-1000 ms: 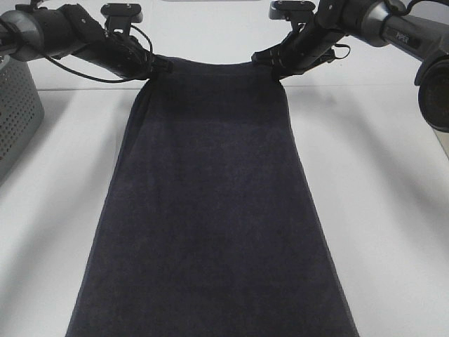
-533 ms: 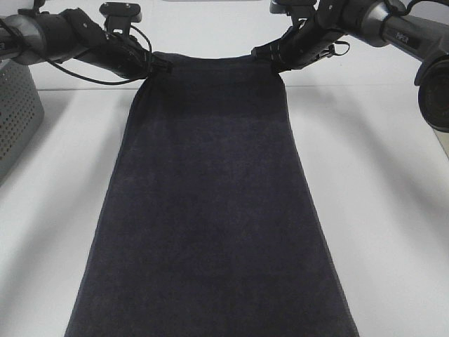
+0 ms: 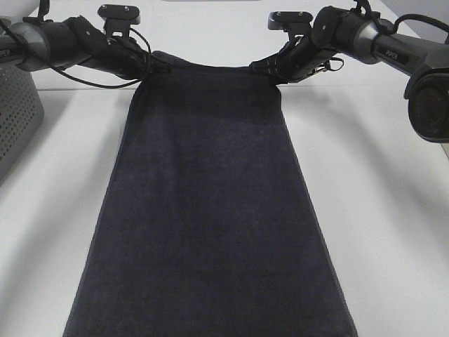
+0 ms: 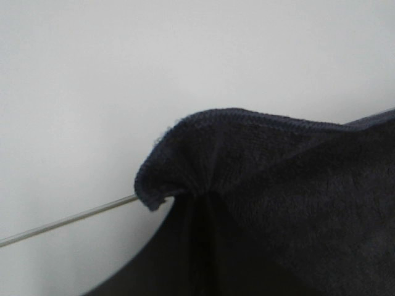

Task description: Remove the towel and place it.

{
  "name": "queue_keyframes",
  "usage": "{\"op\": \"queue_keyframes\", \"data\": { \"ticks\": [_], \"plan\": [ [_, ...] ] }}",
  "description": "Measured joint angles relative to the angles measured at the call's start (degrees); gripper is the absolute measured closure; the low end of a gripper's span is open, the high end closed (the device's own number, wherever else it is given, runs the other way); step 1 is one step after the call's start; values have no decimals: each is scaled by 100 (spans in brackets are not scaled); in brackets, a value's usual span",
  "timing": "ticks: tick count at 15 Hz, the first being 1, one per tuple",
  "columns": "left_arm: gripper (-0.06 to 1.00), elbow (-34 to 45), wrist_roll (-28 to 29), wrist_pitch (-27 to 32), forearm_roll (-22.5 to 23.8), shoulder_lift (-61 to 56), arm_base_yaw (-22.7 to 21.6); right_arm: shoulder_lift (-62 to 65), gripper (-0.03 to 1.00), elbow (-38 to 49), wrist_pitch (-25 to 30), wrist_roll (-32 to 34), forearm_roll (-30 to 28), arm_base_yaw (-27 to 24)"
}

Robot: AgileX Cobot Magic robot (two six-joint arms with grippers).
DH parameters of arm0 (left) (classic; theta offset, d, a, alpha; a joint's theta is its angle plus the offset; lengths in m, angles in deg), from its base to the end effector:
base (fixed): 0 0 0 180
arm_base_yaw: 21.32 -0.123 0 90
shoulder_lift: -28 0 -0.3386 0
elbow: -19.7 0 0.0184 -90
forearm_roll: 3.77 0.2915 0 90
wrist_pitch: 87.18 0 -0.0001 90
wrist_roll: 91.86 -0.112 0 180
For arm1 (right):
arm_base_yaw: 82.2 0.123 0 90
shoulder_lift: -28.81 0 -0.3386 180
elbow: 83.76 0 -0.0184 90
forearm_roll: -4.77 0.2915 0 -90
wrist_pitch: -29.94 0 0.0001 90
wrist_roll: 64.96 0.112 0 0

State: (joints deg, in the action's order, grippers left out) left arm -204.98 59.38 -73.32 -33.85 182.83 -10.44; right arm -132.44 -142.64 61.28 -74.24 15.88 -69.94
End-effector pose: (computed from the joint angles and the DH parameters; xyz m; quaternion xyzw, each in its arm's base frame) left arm 0.6657 -0.1417 0.1245 0.1073 0.8678 -0.1006 0.4747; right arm 0.6723 0.1576 0.1110 -0.1158 0.9096 0.0889 0.3890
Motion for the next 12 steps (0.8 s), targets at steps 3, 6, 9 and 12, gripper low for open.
{"op": "queue_keyframes", "data": {
  "ticks": [3, 6, 9, 12],
  "plan": [
    [93, 0, 0, -80, -17, 23, 6, 0, 96, 0, -57, 0, 34, 0],
    [93, 0, 0, -115, -17, 120, 6, 0, 96, 0, -57, 0, 40, 0],
    [93, 0, 0, -212, -17, 223, 6, 0, 96, 6, -201, 0, 46, 0],
    [93, 0, 0, -235, -17, 264, 6, 0, 96, 57, -201, 0, 103, 0]
  ]
}}
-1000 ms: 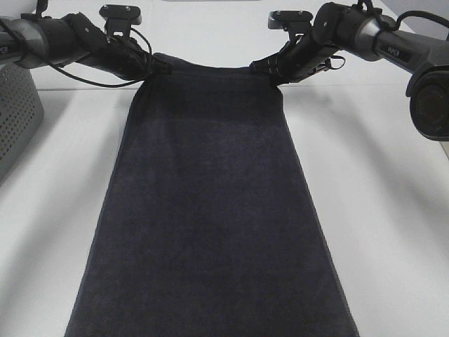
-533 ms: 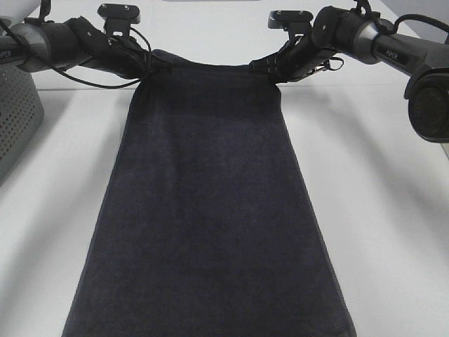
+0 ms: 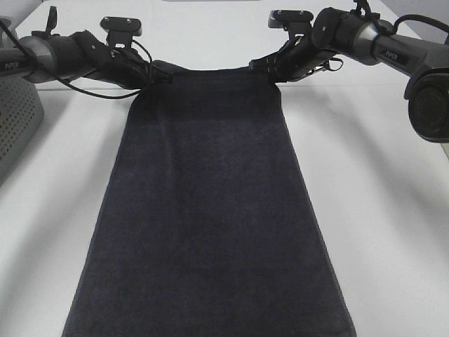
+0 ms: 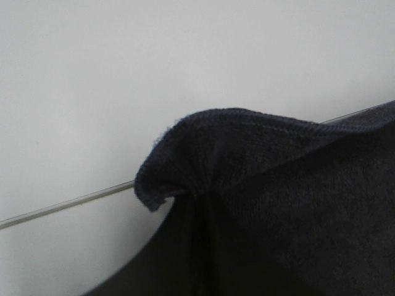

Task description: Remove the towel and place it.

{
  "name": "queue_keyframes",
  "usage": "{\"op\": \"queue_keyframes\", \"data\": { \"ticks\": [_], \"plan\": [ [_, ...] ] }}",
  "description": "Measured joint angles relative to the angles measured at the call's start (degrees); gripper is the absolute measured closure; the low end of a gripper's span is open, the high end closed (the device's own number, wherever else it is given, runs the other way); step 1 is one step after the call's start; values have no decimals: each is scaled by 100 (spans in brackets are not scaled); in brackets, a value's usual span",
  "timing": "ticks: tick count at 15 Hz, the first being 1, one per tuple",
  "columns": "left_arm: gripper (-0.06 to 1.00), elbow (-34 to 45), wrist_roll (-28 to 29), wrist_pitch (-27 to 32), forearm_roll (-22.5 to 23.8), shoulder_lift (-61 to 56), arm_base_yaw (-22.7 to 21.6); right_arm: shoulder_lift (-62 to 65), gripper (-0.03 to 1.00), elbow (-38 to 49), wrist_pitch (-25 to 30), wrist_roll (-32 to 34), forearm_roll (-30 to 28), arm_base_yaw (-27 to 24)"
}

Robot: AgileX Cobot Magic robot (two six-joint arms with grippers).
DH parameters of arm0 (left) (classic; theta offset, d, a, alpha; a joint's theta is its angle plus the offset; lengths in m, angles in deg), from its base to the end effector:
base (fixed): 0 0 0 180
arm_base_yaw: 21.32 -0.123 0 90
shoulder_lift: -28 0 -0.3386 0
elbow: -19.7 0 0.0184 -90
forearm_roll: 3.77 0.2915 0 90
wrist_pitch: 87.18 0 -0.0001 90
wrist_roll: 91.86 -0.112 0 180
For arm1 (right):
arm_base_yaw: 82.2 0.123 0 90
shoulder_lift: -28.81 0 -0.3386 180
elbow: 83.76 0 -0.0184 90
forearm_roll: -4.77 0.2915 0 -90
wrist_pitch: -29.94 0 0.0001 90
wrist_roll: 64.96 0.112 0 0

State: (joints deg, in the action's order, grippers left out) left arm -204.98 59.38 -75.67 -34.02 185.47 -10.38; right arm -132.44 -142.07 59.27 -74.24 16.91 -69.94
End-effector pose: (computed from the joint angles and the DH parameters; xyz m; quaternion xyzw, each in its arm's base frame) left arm 0.6677 -0.1406 0.0964 0.1001 0.8713 -0.0936 0.4712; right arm 0.6737 0.1582 0.1103 -0.1077 0.9052 0.0951 0.4000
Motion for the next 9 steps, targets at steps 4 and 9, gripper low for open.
{"op": "queue_keyframes", "data": {
  "ticks": [4, 9],
  "plan": [
    [93, 0, 0, -29, 0, 11, 0, -201, 96, 6, -52, 0, 46, 0],
    [92, 0, 0, -132, 143, 11, 0, -206, 96, 11, -97, 0, 120, 0]
  ]
}}
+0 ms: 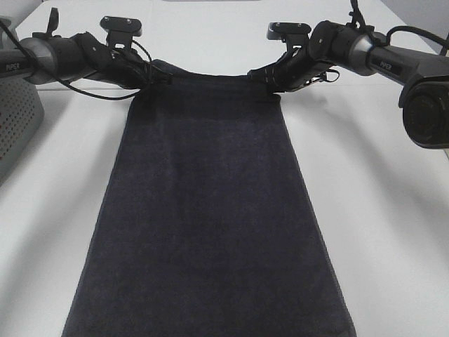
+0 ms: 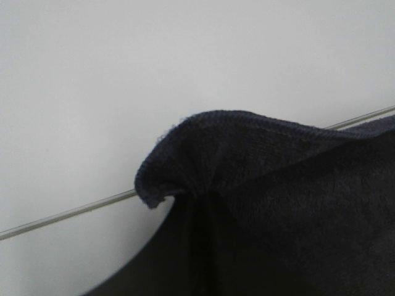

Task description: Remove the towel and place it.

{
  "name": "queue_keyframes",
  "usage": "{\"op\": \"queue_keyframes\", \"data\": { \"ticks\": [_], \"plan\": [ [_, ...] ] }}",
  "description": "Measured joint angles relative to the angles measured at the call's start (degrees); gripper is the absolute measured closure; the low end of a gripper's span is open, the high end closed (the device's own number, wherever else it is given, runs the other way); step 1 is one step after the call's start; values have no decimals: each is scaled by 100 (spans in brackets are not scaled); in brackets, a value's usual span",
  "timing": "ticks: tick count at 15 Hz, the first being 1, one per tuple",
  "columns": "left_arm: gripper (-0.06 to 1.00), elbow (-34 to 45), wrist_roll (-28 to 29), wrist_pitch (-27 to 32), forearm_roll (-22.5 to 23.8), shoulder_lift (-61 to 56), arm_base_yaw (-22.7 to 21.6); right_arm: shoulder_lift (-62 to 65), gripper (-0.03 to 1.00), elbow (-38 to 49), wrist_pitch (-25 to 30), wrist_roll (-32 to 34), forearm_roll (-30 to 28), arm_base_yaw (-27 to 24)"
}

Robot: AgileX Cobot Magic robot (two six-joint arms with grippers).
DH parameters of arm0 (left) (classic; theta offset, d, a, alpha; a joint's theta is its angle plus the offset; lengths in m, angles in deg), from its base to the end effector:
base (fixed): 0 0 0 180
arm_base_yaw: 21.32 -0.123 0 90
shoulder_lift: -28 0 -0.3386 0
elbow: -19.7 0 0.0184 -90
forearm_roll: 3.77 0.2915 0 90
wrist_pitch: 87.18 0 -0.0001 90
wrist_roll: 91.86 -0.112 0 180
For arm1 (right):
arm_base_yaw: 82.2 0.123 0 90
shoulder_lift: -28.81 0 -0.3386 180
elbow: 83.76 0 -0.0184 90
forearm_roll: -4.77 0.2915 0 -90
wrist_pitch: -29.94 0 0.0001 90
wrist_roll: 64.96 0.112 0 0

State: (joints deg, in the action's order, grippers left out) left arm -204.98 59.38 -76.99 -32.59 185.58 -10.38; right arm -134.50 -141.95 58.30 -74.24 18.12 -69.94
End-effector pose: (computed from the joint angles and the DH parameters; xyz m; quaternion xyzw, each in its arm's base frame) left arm 0.6692 -0.1391 0.0967 0.1063 0.8669 -0.0821 0.4800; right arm 0.6737 0.1590 0.0862 -0.0996 0.9099 0.1013 0.3897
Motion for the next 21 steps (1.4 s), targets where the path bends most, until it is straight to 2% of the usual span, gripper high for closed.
{"op": "queue_keyframes", "data": {
  "ticks": [2, 4, 5, 6, 7, 8, 10, 11, 13, 15, 17, 21],
  "plan": [
    [91, 0, 0, -6, 11, 0, 0, 0, 94, 0, 0, 0, 0, 0],
    [85, 0, 0, -46, 34, 0, 0, 0, 83, 0, -11, 0, 6, 0],
    [80, 0, 0, -172, 34, 11, 0, 0, 74, 0, -23, 0, 6, 0],
    [72, 0, 0, -350, 34, 46, 0, 0, 61, 0, -23, 0, 6, 0],
    [59, 0, 74, -470, -6, 92, 0, 0, 49, 0, -23, 0, -6, 0],
    [43, 0, 155, -510, -34, 132, 0, 0, 41, 0, -23, 0, -6, 0],
    [20, 0, 235, -510, -69, 183, 0, 0, 35, 0, -17, 6, -6, 0],
    [15, 0, 241, -510, -80, 189, 0, 6, 34, 0, 11, 6, -23, 0],
    [12, 0, 241, -350, 183, 138, -6, 86, 34, 0, 298, 6, -183, 0],
    [12, 0, 241, 80, 791, -92, -6, 361, 34, 0, 819, 6, -315, 0],
    [12, 0, 252, 636, 1197, -447, -6, 825, 34, 0, 1409, 6, -309, 0],
    [13, -40, 252, 854, 1278, -430, -6, 1283, 34, -11, 2481, 11, -40, 0]
  ]
}}
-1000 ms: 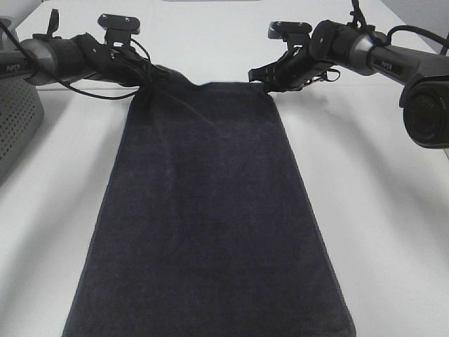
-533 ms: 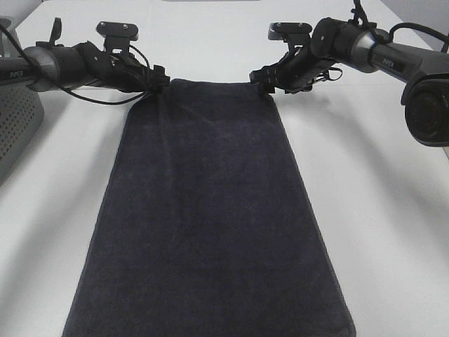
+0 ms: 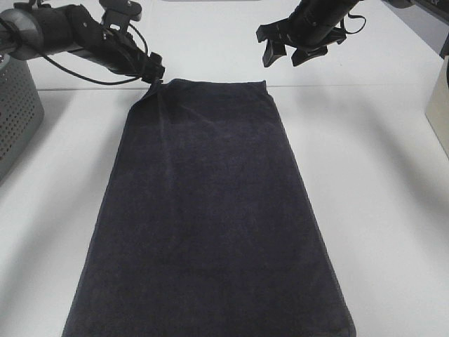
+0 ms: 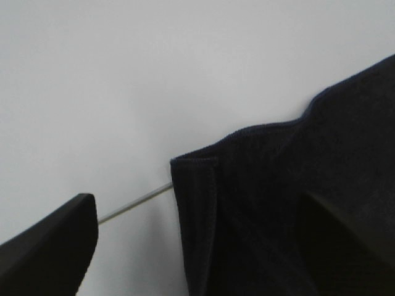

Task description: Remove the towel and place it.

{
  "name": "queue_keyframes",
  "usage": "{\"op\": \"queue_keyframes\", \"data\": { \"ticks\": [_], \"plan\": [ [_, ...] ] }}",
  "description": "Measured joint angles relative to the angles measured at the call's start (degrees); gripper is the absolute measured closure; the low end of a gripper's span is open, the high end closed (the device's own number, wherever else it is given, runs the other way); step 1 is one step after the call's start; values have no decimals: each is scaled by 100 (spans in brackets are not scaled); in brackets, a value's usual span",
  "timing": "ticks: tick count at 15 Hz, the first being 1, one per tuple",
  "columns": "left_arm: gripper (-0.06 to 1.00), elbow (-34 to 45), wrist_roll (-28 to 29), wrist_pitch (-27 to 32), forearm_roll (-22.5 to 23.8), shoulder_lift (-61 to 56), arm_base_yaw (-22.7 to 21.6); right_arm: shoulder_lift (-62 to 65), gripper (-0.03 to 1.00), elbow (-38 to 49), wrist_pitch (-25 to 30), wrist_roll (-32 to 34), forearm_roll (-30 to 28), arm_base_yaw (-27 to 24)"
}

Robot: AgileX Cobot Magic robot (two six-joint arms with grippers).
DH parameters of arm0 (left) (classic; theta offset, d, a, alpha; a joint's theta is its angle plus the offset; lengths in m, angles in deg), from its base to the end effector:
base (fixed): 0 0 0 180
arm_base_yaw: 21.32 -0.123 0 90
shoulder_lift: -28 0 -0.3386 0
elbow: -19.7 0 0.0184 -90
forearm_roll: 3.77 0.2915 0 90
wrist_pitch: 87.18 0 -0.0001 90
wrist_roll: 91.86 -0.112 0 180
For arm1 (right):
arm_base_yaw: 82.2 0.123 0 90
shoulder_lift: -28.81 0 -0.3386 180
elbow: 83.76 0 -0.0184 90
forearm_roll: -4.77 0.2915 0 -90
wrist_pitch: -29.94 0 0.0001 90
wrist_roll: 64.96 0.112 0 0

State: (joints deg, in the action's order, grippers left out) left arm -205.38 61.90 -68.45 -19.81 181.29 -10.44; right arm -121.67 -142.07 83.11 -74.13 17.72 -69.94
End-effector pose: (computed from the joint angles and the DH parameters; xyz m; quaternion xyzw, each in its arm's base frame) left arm 0.6610 -0.1372 0.1355 0.1889 0.8711 -0.0391 0.4516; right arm 0.6312 0.1577 0.2073 -0.1394 0.9390 0.1142 0.2930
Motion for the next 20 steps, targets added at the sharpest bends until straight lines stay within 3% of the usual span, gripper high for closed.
{"op": "queue_keyframes", "data": {
  "ticks": [2, 3, 5, 20],
  "plan": [
    [13, 0, 0, -201, 40, 281, 0, 17, 34, 0, 470, 0, 126, 0],
    [13, 0, 11, -590, 40, 544, 0, 17, 34, 0, 773, 0, 183, 0],
    [13, 0, 97, -791, 40, 665, 0, 17, 34, 0, 940, 0, 183, 0],
    [18, -6, 533, -1014, -11, 825, -321, 17, 34, 0, 957, -52, 92, 0]
  ]
}}
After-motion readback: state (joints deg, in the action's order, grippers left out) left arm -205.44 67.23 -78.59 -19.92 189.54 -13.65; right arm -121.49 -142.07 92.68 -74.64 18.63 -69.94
